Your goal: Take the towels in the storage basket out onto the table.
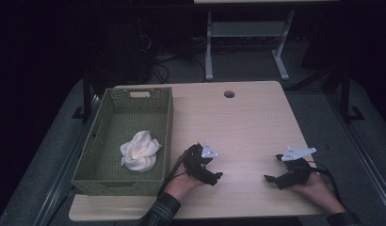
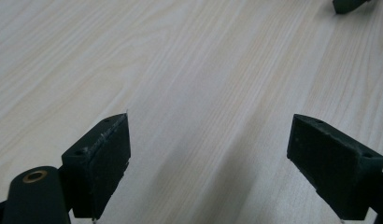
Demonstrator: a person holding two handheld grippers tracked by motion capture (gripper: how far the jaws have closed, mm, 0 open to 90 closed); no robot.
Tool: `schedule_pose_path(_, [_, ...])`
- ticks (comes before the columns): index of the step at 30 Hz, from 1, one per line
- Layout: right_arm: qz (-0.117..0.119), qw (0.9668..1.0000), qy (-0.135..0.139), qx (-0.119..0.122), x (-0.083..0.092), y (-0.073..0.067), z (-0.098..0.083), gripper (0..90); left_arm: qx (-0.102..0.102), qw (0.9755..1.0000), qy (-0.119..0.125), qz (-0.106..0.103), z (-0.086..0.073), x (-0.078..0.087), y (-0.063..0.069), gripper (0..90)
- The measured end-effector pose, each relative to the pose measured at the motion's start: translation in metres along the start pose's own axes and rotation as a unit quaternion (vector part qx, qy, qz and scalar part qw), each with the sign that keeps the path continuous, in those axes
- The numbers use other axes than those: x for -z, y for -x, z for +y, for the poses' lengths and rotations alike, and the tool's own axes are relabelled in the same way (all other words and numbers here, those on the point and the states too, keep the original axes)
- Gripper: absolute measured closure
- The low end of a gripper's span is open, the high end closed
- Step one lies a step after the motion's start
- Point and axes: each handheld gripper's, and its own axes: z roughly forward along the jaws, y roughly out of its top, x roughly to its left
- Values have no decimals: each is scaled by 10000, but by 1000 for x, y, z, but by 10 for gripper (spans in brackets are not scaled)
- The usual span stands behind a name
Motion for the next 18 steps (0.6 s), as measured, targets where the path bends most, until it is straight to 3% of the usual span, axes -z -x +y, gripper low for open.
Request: schedule_pose_path(18, [-1, 10000, -2, 1, 0, 0, 0, 23, 129, 9996, 217, -155, 14, 19, -3, 128])
